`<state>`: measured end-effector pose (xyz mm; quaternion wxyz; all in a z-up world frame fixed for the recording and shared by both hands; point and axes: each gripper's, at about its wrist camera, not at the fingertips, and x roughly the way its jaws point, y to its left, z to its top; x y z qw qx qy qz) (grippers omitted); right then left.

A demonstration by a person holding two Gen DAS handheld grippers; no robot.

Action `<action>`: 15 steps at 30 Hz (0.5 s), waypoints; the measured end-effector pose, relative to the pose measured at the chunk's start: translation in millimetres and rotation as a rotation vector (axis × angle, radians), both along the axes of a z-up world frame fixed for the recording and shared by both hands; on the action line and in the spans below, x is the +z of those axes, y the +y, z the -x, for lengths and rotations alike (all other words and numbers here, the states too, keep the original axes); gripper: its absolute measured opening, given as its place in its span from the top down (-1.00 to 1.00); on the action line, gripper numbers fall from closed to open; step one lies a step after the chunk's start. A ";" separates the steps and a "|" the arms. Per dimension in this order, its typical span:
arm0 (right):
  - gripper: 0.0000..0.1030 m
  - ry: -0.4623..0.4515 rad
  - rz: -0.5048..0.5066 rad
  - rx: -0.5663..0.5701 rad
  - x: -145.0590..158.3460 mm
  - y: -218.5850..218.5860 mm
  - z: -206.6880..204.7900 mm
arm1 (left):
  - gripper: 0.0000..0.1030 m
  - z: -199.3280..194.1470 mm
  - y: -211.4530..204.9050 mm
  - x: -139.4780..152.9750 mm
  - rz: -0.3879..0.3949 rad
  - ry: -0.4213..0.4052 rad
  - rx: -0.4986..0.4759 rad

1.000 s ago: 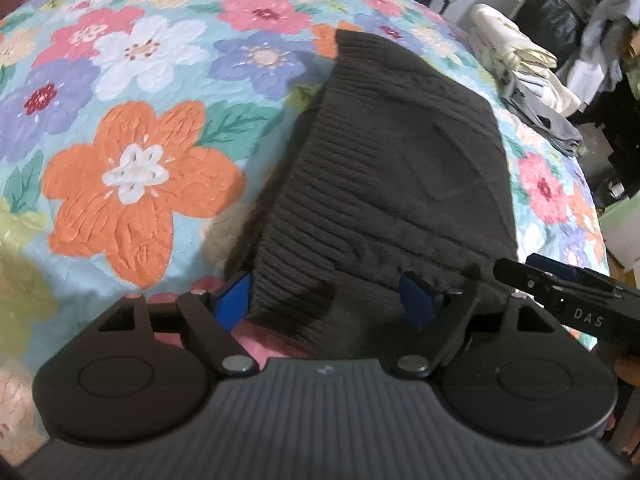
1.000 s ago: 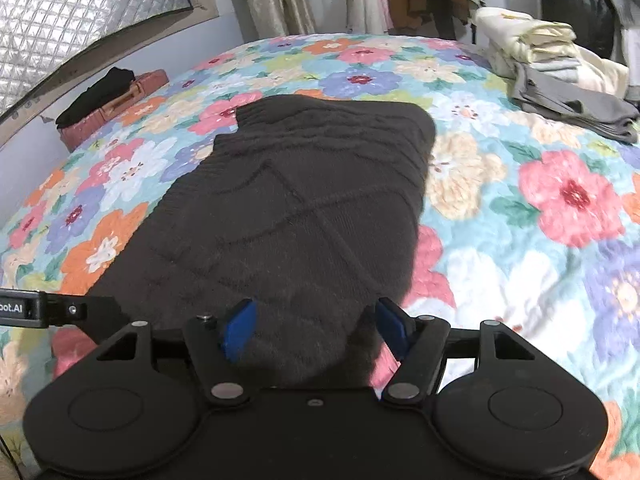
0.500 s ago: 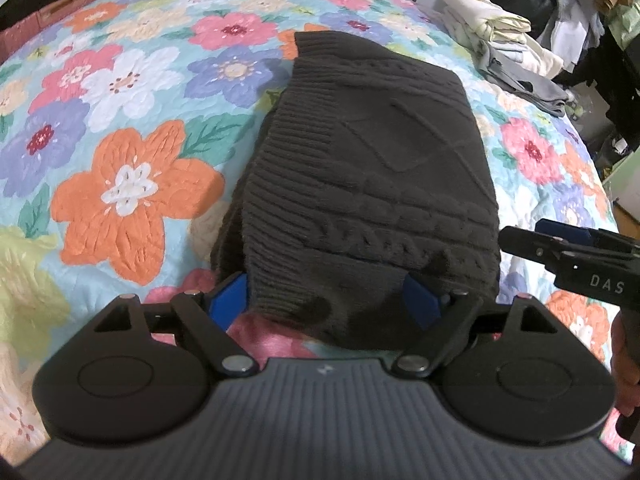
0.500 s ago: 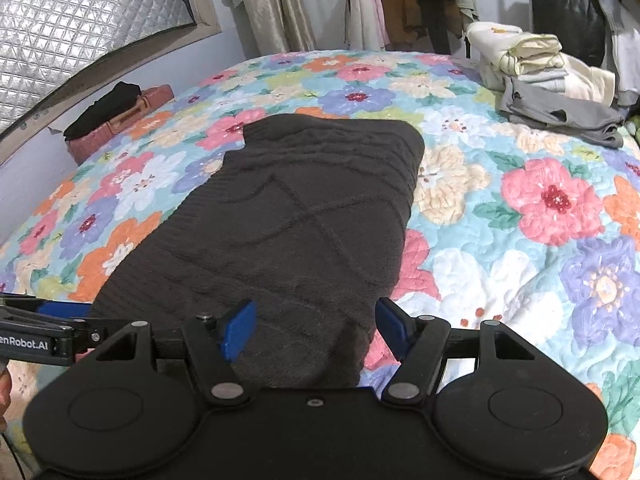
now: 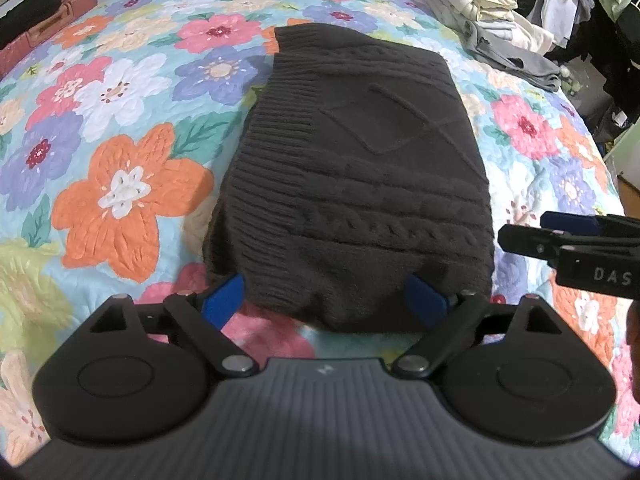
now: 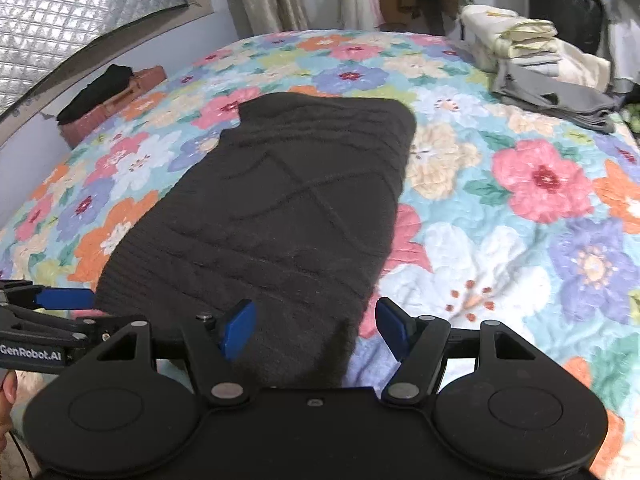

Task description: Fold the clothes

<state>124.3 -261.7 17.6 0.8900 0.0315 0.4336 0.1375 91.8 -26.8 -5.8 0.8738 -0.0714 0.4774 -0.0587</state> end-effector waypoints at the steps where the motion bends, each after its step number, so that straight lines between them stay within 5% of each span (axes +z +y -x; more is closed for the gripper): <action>1: -0.38 0.009 -0.007 -0.003 2.0 0.1 2.1 | -0.76 1.2 -0.5 0.1 0.015 0.006 -0.007; 5: -0.39 0.035 -0.029 0.002 6.3 3.4 13.7 | -0.77 10.1 -4.4 -3.9 0.073 0.035 -0.032; 10: -0.39 0.027 0.028 0.052 10.6 17.5 29.0 | -0.77 24.4 -20.2 -5.5 -0.010 0.024 -0.046; 15: -0.39 0.025 0.016 0.051 21.2 17.8 36.0 | -0.79 40.2 -25.1 6.9 0.002 -0.028 -0.051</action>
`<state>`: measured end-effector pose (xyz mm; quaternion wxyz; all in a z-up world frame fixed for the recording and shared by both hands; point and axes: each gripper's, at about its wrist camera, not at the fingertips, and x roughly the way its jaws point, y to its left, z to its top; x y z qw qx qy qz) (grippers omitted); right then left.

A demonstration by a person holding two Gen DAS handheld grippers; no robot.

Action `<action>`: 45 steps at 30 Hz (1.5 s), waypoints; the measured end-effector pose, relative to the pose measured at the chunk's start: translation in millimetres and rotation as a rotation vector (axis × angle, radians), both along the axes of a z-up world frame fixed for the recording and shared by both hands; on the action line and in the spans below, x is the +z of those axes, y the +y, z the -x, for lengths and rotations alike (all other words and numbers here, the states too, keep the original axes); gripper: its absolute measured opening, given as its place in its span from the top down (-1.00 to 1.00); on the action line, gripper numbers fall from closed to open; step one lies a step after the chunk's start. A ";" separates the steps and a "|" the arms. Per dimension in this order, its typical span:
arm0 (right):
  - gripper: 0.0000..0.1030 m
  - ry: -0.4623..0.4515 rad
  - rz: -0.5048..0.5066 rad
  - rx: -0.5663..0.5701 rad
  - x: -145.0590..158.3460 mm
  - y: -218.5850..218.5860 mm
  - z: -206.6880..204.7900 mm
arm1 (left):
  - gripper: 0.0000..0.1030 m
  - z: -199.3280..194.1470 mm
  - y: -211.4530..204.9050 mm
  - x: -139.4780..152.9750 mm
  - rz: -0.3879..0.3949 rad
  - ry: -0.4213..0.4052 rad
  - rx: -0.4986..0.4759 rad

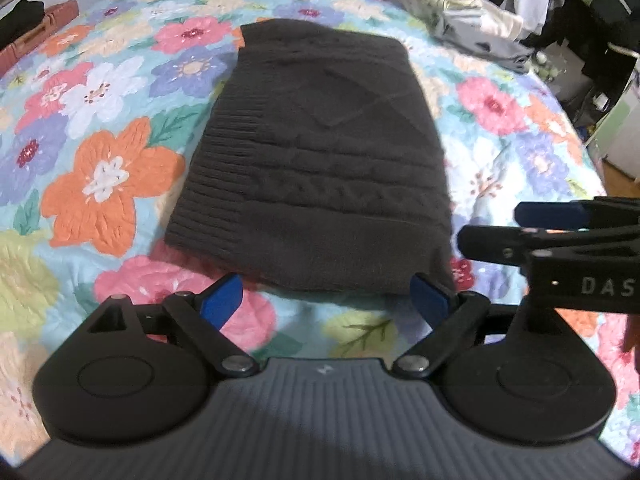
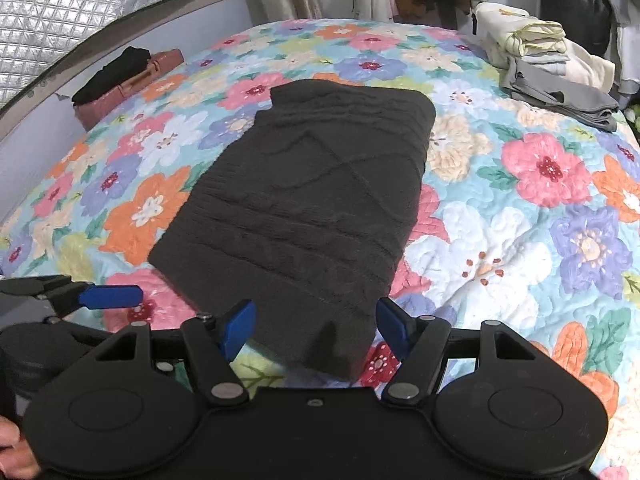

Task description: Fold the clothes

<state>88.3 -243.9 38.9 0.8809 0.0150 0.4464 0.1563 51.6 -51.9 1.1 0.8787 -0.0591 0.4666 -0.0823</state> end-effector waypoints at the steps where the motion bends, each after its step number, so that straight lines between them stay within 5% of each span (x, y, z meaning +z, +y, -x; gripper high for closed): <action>1: -0.39 -0.004 0.002 0.002 2.3 0.6 2.3 | -0.80 3.8 0.9 0.9 0.014 -0.001 0.000; 9: -0.42 -0.027 0.048 -0.024 12.6 13.5 18.1 | -0.96 22.2 7.6 0.9 -0.069 -0.031 0.040; 17: -0.42 -0.106 0.168 -0.020 24.8 30.9 41.9 | -1.00 37.6 9.3 12.6 -0.036 -0.066 0.018; 24: -0.42 -0.086 0.109 -0.066 32.3 27.6 53.0 | -1.00 49.7 13.8 20.1 -0.047 -0.065 0.036; 45: -0.42 -0.105 0.143 -0.081 36.9 55.5 62.5 | -1.00 50.1 20.5 23.2 -0.092 -0.080 0.060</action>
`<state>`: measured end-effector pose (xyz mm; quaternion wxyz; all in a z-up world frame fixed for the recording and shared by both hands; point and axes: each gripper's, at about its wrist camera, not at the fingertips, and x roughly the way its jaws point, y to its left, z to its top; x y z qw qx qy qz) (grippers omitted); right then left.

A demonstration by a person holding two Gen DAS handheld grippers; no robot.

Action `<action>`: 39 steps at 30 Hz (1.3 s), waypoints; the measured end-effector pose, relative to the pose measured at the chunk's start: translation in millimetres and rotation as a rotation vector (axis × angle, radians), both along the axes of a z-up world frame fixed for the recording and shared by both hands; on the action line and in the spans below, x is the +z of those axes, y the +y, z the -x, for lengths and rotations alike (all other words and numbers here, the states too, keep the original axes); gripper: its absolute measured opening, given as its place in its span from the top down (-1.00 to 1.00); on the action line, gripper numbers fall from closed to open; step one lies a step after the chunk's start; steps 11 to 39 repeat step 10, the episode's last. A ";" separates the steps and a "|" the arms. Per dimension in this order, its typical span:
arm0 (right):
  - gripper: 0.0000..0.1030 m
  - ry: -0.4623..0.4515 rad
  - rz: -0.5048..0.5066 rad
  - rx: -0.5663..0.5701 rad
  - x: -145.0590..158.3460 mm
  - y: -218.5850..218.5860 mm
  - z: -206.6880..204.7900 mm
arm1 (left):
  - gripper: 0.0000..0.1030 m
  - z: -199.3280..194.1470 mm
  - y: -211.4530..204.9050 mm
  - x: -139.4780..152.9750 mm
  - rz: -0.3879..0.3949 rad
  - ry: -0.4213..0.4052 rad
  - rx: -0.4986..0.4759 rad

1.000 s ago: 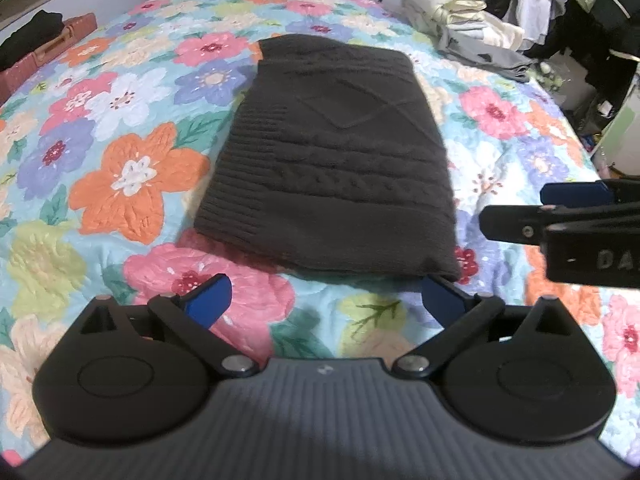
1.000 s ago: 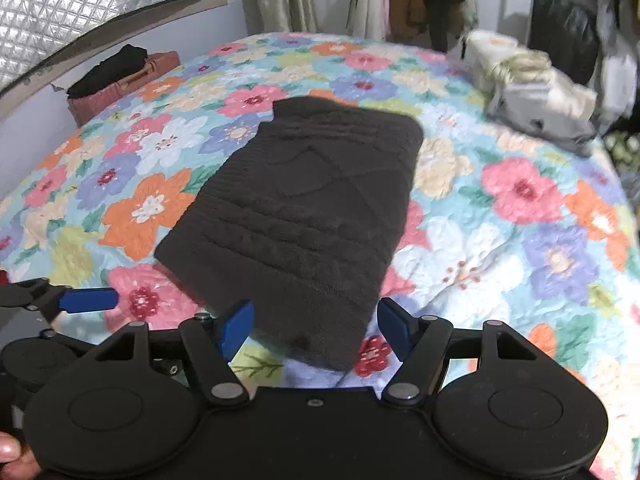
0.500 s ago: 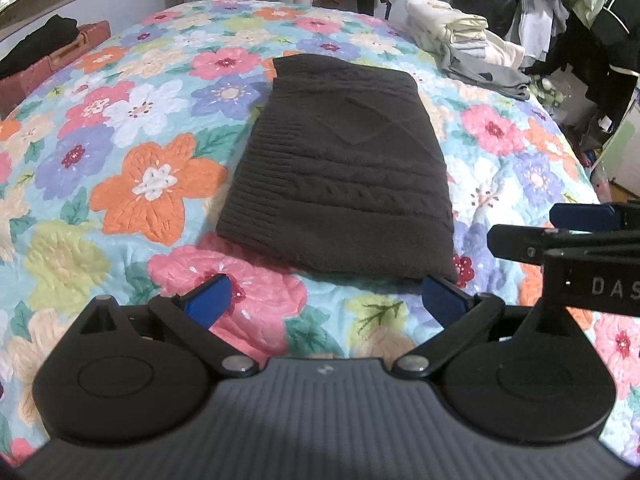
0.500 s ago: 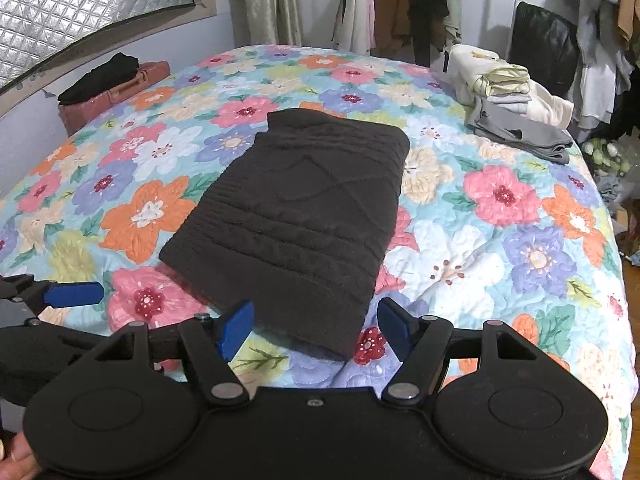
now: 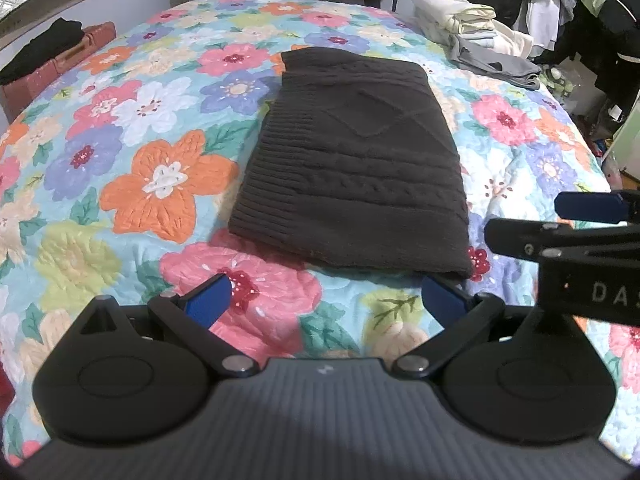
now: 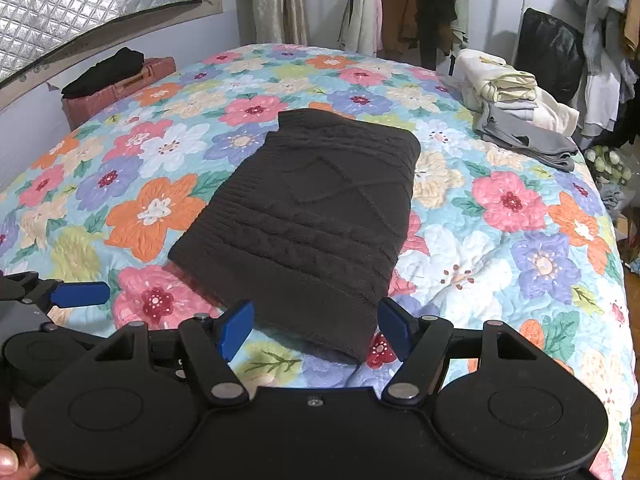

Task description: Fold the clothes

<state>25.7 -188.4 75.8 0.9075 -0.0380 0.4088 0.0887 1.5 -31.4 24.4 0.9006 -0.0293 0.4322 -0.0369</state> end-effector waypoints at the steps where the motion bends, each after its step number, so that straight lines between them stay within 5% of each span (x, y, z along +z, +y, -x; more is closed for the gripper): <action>1: -0.42 0.000 -0.001 -0.003 -0.3 0.1 0.3 | -1.00 -0.1 -0.3 0.0 -0.003 -0.001 0.001; 39: -0.42 0.006 -0.010 -0.005 -1.0 -2.2 0.5 | -1.00 -1.1 -1.2 -0.9 -0.003 0.013 0.003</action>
